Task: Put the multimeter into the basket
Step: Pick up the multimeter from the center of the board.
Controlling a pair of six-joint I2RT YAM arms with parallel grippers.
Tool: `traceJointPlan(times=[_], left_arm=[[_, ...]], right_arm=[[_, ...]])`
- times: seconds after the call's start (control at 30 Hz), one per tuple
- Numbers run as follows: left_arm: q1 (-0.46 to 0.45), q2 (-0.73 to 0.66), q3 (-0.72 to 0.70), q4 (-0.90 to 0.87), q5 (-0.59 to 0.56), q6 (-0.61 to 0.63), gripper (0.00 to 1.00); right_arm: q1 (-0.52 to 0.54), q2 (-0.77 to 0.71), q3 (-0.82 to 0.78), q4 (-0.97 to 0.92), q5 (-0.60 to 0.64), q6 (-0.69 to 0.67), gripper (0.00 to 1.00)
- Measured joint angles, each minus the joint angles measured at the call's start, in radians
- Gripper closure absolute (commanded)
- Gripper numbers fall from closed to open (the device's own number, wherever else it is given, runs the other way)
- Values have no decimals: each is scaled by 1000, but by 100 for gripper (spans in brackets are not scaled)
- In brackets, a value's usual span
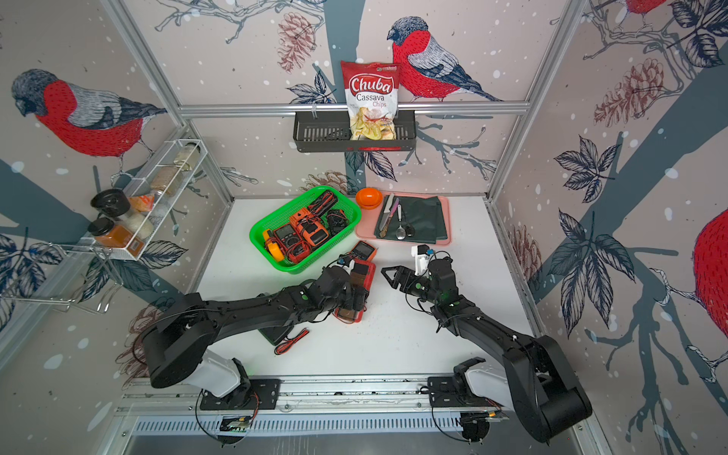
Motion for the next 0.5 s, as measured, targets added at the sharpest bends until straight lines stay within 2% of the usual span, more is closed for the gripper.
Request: traceJointPlan(times=[0.33, 0.5], left_arm=[[2, -31, -16, 28, 25, 11, 12], [2, -33, -19, 36, 27, 12, 12]], right_arm=[[58, 238, 139, 14, -60, -69, 22], [78, 312, 174, 45, -105, -69, 30]])
